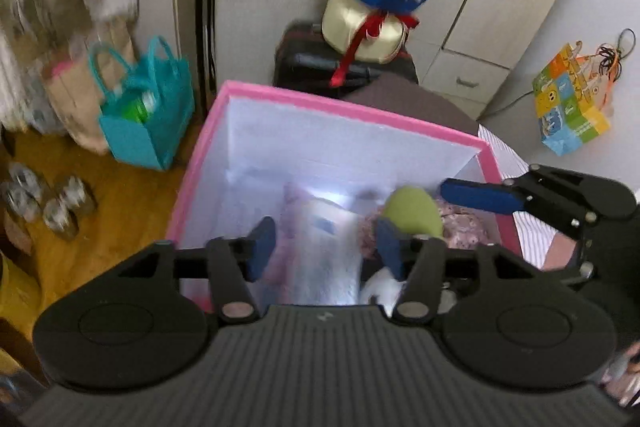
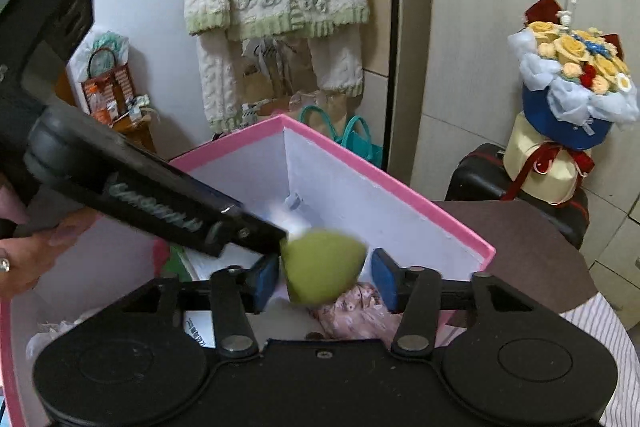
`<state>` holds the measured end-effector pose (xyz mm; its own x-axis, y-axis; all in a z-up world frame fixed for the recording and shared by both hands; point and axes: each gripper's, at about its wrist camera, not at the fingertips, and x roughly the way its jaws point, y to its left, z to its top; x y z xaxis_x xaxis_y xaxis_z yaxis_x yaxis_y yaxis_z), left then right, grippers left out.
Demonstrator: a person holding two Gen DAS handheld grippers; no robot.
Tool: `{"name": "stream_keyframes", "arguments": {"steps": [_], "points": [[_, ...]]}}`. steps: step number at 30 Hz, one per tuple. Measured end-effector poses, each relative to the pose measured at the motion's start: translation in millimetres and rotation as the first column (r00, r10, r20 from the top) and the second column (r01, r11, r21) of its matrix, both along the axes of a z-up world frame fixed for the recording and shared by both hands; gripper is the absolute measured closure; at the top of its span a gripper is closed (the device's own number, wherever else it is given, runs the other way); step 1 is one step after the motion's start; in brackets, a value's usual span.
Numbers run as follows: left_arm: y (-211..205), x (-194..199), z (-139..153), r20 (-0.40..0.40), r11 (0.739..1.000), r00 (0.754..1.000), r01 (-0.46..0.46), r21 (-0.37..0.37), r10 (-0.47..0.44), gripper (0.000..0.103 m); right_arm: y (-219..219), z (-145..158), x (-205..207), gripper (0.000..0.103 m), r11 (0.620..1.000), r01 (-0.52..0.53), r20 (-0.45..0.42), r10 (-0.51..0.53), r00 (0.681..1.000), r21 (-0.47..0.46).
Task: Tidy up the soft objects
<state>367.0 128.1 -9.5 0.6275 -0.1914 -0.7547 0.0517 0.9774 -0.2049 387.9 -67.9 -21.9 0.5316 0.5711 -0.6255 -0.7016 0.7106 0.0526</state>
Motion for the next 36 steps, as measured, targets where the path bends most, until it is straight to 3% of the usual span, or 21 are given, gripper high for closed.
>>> {"name": "stream_keyframes", "arguments": {"steps": [2, 7, 13, 26, 36], "points": [[-1.1, -21.3, 12.4, 0.061, 0.999, 0.998, 0.028, 0.033, -0.030, 0.041, -8.7, 4.2, -6.1, 0.042, 1.000, 0.008, 0.001, -0.008, 1.000, 0.026], [6.2, -76.0, 39.8, 0.167, 0.998, 0.984, 0.053, 0.021, -0.056, 0.037, -40.3, 20.4, -42.3, 0.042, 0.992, 0.033, 0.035, -0.038, 0.999, 0.124], [3.6, -118.9, 49.9, 0.228, 0.997, 0.971, 0.057, 0.055, -0.069, 0.037, -66.9, 29.8, -87.0, 0.042, 0.977, 0.079, 0.041, -0.089, 0.995, 0.200], [-25.6, -201.2, 67.5, 0.315, 0.981, 0.930, 0.176, 0.078, -0.191, 0.032, -81.8, 57.2, -180.9, 0.037, 0.968, 0.180, 0.110, -0.201, 0.973, 0.175], [-40.5, -244.4, 57.3, 0.350, 0.979, 0.915, 0.176, 0.103, -0.202, 0.023, -104.9, 60.2, -239.5, 0.035, 0.939, 0.281, 0.189, -0.318, 0.929, 0.198]]}}
